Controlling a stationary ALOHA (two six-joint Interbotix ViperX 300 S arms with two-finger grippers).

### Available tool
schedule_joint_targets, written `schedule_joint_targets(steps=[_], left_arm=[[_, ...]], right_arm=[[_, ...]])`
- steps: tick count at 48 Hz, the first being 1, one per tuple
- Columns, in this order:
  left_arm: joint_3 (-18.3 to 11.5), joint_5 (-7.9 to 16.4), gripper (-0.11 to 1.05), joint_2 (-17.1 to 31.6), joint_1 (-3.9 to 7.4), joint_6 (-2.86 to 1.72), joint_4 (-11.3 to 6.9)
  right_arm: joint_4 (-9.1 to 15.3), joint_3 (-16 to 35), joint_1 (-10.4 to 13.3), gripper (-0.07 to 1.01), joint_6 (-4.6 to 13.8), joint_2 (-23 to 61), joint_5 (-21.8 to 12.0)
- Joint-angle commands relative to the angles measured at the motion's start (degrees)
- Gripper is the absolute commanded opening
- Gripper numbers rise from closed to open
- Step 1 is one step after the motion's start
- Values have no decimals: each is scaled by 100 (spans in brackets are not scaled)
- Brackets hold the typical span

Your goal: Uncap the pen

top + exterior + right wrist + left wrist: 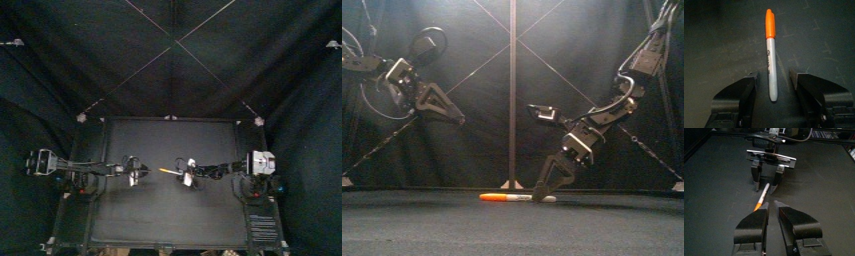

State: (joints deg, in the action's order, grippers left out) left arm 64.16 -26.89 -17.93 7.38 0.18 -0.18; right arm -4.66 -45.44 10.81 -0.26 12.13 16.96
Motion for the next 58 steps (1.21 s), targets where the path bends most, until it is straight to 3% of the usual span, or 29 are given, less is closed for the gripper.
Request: schedule_joint_targets(steps=[1, 9, 18, 21, 26, 40, 51, 58], left_arm=[[-132, -44, 61, 9, 26, 9, 9], [-185, 79, 62, 35, 18, -9, 0], [-554, 773, 77, 211, -44, 0, 18], [-642, 888, 83, 316, -44, 0, 18], [-738, 923, 89, 510, -44, 0, 26], [-993, 976, 89, 1055, 44, 9, 26], [-1107, 1406, 88, 1213, 53, 0, 26], [-1160, 1450, 85, 1213, 53, 0, 26]], right_arm=[[0, 35, -9, 72, 9, -70, -35], [9, 123, -9, 53, 0, -123, -35], [396, 422, -35, 52, 44, -598, -158], [483, 492, -88, 52, 62, -721, -220], [536, 571, -202, 52, 62, -835, -264], [536, 598, -334, 52, 62, -879, -272], [536, 606, -387, 52, 53, -879, -272], [536, 598, -387, 52, 53, -879, -272]])
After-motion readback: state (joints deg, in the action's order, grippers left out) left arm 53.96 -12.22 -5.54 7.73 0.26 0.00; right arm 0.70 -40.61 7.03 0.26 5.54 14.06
